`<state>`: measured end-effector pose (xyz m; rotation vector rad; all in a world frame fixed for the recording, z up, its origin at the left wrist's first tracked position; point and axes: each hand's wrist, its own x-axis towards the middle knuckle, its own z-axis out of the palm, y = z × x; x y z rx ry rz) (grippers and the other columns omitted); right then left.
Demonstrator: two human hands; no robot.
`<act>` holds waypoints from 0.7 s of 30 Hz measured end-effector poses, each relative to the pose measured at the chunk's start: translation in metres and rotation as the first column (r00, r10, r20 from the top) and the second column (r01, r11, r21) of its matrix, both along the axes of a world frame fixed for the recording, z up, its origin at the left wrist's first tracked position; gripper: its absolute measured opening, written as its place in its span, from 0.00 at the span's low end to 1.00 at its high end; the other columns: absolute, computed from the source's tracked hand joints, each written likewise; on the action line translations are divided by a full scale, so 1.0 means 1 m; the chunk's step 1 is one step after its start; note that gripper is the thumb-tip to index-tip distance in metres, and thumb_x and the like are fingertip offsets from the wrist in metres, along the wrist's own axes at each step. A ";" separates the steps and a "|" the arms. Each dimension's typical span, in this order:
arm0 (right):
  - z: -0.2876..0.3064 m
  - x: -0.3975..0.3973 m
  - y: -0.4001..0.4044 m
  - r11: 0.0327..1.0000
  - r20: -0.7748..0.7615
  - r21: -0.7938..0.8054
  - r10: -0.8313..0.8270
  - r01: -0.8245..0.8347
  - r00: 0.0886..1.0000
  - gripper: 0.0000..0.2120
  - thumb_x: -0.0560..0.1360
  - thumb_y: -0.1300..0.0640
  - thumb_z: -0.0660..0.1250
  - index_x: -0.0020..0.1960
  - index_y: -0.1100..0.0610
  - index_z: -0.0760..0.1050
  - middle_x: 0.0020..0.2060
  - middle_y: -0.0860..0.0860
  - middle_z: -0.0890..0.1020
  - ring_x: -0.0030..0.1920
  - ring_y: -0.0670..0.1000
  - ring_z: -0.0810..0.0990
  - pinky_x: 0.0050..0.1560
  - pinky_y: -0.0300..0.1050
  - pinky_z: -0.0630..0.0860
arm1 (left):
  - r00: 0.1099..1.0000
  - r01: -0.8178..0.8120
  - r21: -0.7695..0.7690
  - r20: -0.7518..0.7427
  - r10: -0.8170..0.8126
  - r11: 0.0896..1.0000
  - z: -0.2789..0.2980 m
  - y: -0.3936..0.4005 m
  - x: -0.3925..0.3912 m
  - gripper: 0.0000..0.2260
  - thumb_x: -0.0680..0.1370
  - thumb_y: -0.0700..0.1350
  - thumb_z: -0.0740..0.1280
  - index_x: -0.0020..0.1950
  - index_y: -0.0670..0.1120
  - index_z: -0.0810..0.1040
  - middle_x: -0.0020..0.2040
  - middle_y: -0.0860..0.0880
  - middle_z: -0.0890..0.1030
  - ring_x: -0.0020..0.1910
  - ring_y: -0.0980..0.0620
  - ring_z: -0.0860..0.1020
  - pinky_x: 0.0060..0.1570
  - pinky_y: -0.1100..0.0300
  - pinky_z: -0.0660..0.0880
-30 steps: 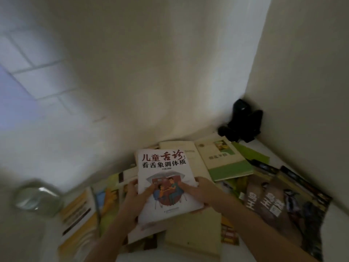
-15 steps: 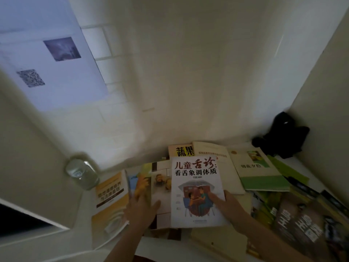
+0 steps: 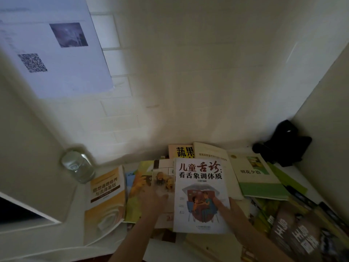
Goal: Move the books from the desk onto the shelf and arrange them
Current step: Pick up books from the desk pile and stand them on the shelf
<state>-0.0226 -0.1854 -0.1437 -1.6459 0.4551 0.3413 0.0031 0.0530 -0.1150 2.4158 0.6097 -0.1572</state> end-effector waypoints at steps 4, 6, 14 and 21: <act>0.000 0.003 0.006 1.000 -0.010 0.020 -0.020 0.020 1.000 0.16 0.77 0.47 0.66 0.63 0.49 0.75 0.53 0.50 0.84 0.51 0.52 0.84 0.49 0.51 0.83 | 0.990 -0.135 -0.289 -0.073 0.118 0.948 0.003 0.005 0.005 0.10 0.77 0.49 0.69 0.53 0.44 0.75 0.45 0.47 0.79 0.44 0.50 0.78 0.46 0.57 0.78; 0.001 0.005 0.011 1.000 0.004 -0.006 -0.029 0.029 1.000 0.16 0.77 0.46 0.67 0.63 0.49 0.75 0.53 0.50 0.84 0.50 0.52 0.84 0.47 0.49 0.83 | 0.990 -0.092 -0.375 -0.135 0.044 0.922 0.001 0.005 0.010 0.10 0.78 0.53 0.68 0.48 0.46 0.77 0.45 0.47 0.81 0.46 0.48 0.81 0.51 0.51 0.80; -0.003 0.005 0.018 0.998 0.028 -0.057 0.037 -0.035 0.999 0.20 0.77 0.44 0.65 0.67 0.47 0.72 0.55 0.47 0.82 0.52 0.48 0.83 0.49 0.47 0.82 | 0.999 0.000 -0.703 -0.026 -0.025 0.712 -0.002 0.008 -0.007 0.14 0.75 0.48 0.73 0.58 0.49 0.77 0.50 0.50 0.85 0.45 0.53 0.85 0.37 0.60 0.80; 0.013 0.002 0.061 0.981 0.126 0.042 0.185 -0.192 0.975 0.11 0.80 0.54 0.63 0.60 0.42 0.70 0.59 0.48 0.80 0.53 0.41 0.81 0.48 0.36 0.80 | 0.973 -0.230 -0.866 -0.200 0.114 0.444 -0.016 0.023 -0.026 0.18 0.70 0.39 0.77 0.58 0.47 0.78 0.49 0.38 0.85 0.47 0.35 0.84 0.50 0.36 0.79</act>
